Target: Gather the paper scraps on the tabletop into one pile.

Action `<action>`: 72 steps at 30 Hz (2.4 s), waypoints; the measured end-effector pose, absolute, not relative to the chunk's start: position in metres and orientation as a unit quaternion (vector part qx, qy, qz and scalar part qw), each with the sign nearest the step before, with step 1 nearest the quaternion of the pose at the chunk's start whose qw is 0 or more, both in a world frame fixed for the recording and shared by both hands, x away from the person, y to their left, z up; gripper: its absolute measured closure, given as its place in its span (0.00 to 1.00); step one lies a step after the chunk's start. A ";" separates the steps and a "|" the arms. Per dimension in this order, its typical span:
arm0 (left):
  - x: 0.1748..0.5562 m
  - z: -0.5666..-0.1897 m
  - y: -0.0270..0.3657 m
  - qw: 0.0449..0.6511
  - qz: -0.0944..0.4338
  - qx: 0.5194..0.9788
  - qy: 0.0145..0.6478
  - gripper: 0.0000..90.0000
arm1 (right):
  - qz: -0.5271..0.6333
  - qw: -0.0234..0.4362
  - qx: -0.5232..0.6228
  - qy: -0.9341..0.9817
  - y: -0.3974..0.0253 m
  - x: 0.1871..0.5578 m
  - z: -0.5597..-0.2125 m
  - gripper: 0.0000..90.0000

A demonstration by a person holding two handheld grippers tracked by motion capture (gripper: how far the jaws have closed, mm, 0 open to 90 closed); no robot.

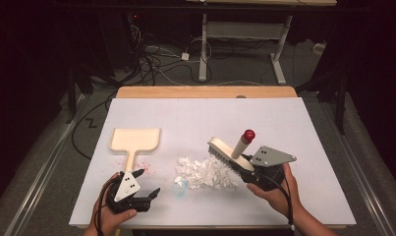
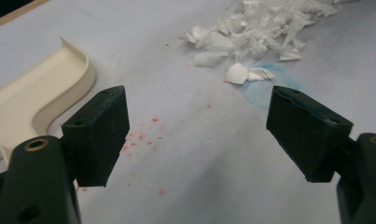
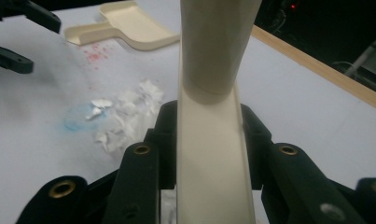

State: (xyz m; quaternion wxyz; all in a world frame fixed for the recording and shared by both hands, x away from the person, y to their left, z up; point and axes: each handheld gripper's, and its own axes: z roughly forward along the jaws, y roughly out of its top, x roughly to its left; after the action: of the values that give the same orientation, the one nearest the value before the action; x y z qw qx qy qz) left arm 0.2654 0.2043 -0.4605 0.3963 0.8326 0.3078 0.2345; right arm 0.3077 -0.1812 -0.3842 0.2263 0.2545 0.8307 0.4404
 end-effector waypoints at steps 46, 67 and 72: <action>0.265 -0.456 0.221 0.420 0.255 0.800 0.345 0.21 | 0.432 0.164 0.167 0.871 -0.119 0.335 -0.377 0.75; 0.269 -0.465 0.219 0.409 0.229 0.816 0.337 0.22 | 0.382 0.125 0.033 0.915 -0.067 0.435 -0.426 0.75; 0.268 -0.465 0.216 0.406 0.228 0.820 0.334 0.22 | 0.366 0.108 -0.032 0.924 -0.089 0.426 -0.424 0.75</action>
State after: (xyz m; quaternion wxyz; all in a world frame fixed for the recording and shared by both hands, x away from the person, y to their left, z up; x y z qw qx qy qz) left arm 0.2683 0.2160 -0.4647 0.4063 0.8195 0.3338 0.2277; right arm 0.4262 -0.0892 -0.4244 0.1083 -0.0324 0.9237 0.3660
